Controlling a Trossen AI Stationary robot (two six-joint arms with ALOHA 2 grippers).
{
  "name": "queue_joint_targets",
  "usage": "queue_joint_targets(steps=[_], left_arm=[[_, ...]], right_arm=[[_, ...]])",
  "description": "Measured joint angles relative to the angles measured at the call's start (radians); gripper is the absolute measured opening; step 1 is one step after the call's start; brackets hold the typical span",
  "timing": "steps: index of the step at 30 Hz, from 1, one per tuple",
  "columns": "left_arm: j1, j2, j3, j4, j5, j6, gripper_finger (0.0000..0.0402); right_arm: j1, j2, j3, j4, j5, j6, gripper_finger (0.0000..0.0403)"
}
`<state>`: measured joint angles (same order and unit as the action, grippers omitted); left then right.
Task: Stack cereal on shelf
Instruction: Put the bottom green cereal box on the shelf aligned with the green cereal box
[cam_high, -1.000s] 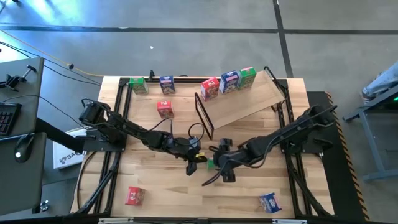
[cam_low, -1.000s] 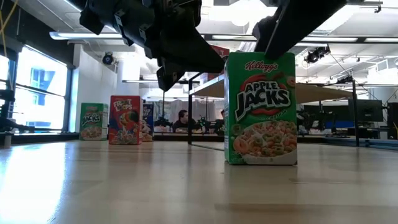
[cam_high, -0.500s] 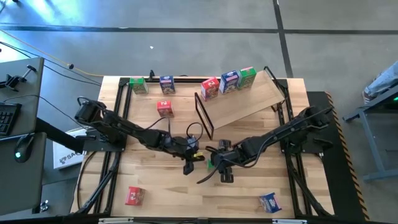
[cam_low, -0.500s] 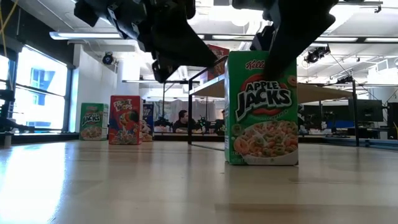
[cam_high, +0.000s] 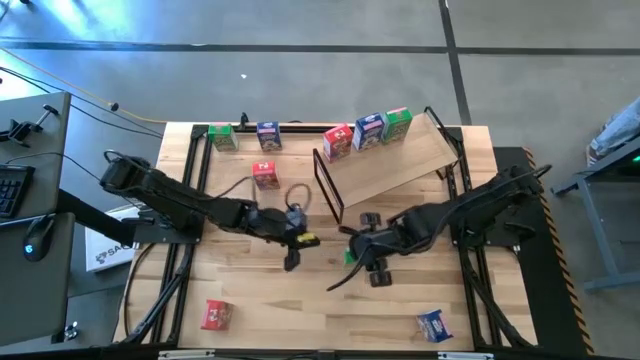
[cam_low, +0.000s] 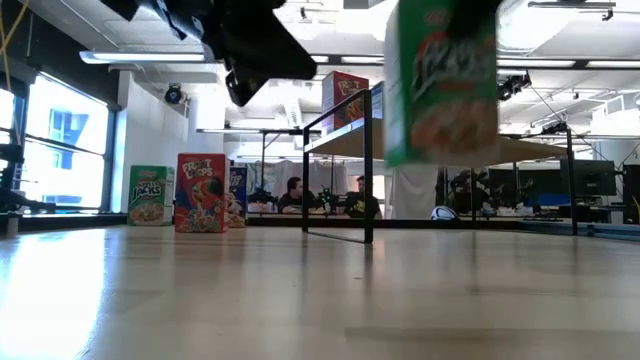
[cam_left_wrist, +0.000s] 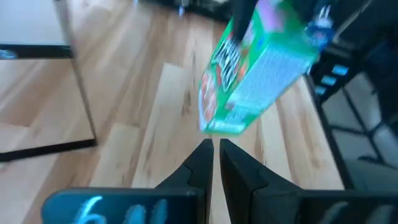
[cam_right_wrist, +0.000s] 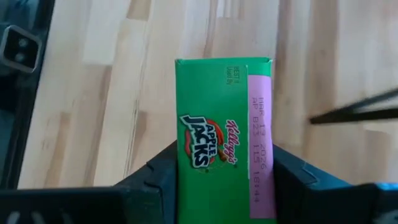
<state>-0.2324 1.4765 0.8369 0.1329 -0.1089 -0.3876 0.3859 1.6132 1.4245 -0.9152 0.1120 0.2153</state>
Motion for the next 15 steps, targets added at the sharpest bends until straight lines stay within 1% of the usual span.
queue_joint_targets(steps=[1, 5, 8, 12, 15], left_arm=[[0.010, -0.029, -0.036, 0.020, 0.008, -0.010, 0.0021], [0.044, -0.128, -0.189, 0.197, 0.040, -0.052, 0.0021], [0.065, -0.180, -0.280, 0.294, 0.056, -0.083, 0.0021], [0.078, -0.221, -0.344, 0.348, 0.056, -0.106, 0.0021], [0.080, -0.225, -0.354, 0.357, 0.056, -0.106, 0.0021]], right_arm=[[-0.004, -0.013, 0.028, -0.046, 0.001, -0.015, 0.0156], [-0.030, -0.058, 0.146, -0.281, 0.021, -0.083, 0.0152], [-0.069, -0.087, 0.240, -0.455, 0.078, -0.135, 0.0151], [-0.164, -0.122, 0.338, -0.637, 0.173, -0.236, 0.0151], [-0.265, -0.165, 0.350, -0.652, 0.221, -0.357, 0.0151]])
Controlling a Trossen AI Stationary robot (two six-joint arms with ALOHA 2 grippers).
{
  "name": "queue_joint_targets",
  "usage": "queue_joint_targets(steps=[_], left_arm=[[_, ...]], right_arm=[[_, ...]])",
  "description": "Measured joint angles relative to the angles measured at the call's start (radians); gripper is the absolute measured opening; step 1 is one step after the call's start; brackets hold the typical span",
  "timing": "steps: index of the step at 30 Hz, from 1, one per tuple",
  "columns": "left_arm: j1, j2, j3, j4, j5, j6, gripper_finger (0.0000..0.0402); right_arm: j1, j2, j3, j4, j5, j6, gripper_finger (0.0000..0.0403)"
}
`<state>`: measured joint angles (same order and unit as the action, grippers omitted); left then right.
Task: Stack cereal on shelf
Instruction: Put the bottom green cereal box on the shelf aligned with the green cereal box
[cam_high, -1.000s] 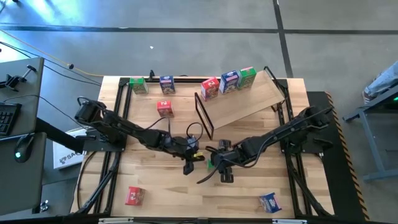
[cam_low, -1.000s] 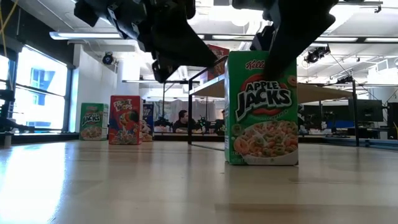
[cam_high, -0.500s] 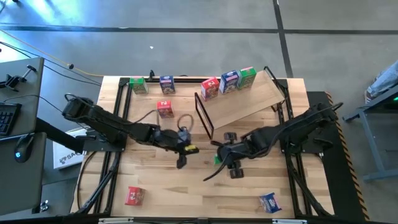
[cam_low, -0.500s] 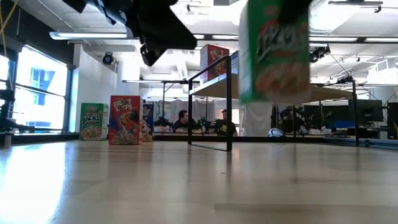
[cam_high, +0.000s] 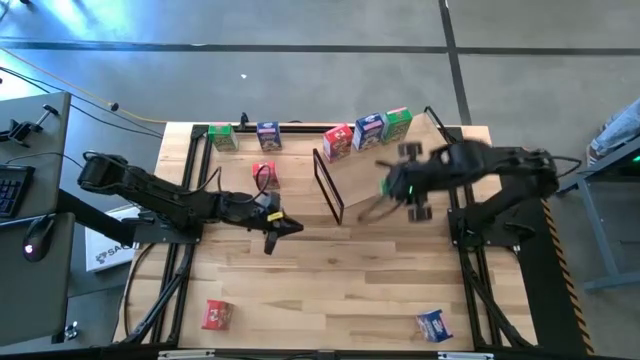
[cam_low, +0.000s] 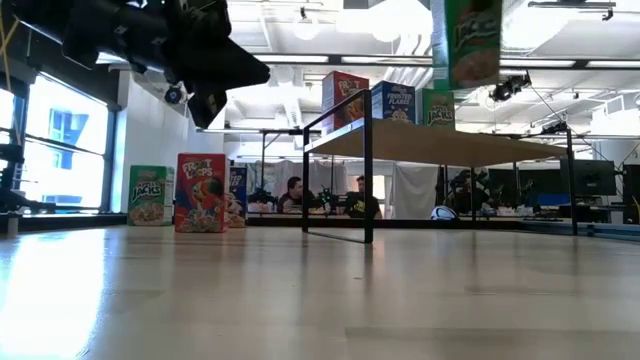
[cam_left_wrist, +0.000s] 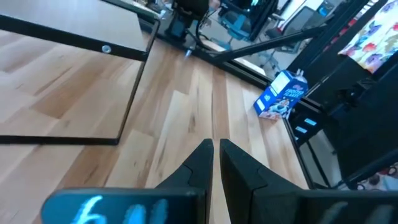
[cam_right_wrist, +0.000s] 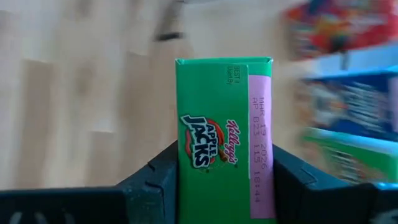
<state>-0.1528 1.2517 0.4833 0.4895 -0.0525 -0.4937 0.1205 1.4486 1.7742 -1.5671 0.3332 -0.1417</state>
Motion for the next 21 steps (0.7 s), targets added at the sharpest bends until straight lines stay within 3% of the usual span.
queue_joint_targets(steps=[10, 21], left_arm=[[0.003, 0.003, -0.001, 0.016, -0.002, 0.033, 0.0021], [0.004, 0.003, -0.001, 0.018, -0.003, 0.027, 0.0021]], right_arm=[[-0.388, -0.118, -0.158, 0.123, -0.145, -0.296, 0.0151], [-0.588, -0.114, -0.284, 0.247, -0.227, -0.440, 0.0151]])
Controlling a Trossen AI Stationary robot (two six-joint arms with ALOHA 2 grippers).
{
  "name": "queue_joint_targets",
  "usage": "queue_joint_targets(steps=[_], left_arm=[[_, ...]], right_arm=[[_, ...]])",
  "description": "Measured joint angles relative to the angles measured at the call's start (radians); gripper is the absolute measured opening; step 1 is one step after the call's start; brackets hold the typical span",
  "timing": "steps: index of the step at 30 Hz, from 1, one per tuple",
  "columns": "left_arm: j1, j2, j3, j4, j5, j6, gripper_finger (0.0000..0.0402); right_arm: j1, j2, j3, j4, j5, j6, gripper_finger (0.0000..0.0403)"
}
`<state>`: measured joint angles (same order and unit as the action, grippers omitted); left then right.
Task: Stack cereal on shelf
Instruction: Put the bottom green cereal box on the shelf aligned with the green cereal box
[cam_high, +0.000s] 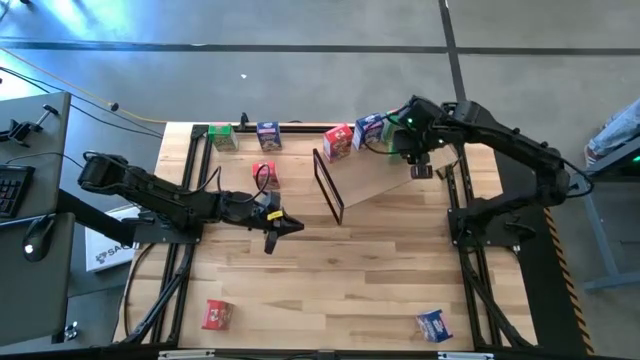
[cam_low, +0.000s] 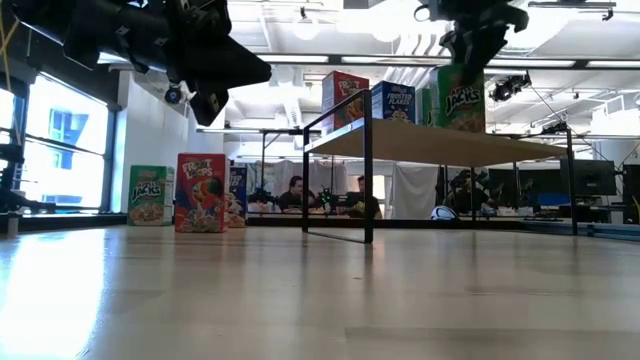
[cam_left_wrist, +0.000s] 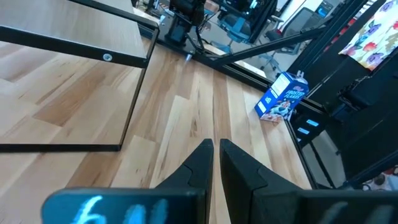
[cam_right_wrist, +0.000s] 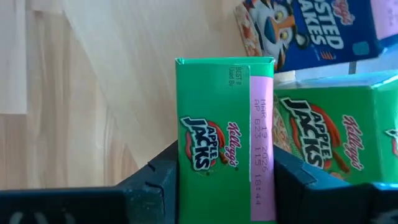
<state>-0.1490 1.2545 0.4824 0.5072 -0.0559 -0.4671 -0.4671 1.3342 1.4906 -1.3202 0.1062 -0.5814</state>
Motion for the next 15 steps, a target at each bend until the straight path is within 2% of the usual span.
queue_joint_targets(steps=[7, 15], left_arm=[[0.000, 0.000, 0.000, 0.011, 0.000, -0.002, 0.0021], [0.000, 0.000, 0.000, 0.014, 0.000, -0.003, 0.0021]], right_arm=[[-0.029, 0.001, 0.000, 0.018, 0.004, -0.003, 0.0181], [-0.031, 0.001, 0.000, 0.022, 0.094, -0.018, 0.0218]])
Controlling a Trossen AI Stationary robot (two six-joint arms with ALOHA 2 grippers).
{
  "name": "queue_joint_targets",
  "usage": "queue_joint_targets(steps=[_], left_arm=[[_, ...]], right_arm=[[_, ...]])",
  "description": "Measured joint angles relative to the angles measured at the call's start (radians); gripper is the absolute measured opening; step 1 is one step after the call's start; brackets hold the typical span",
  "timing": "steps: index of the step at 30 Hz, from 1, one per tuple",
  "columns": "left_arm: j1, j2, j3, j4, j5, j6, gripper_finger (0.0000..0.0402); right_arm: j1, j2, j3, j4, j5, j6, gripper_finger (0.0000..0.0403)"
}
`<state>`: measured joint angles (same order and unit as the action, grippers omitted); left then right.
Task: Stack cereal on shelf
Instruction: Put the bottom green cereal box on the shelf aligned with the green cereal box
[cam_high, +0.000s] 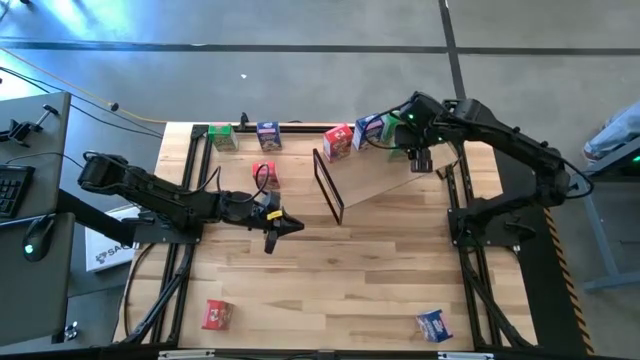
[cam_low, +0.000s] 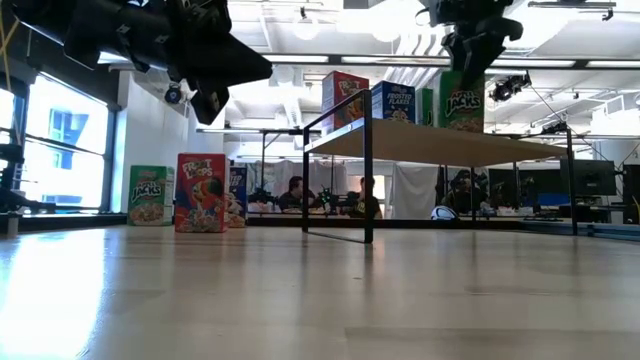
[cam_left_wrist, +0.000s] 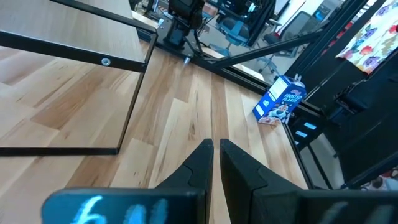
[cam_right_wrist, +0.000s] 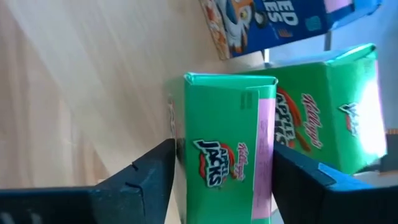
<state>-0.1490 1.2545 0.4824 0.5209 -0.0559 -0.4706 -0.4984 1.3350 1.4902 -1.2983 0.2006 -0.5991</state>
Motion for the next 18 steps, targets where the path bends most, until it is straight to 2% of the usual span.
queue_joint_targets(steps=[12, 18], left_arm=[[0.000, 0.000, 0.000, -0.002, 0.000, -0.008, 0.0021], [0.009, 0.000, 0.000, -0.069, 0.019, -0.035, 0.0021]], right_arm=[[0.007, -0.090, 0.000, 0.059, 0.051, 0.008, 0.0220], [0.082, -0.164, 0.000, 0.031, 0.076, 0.212, 0.0214]])
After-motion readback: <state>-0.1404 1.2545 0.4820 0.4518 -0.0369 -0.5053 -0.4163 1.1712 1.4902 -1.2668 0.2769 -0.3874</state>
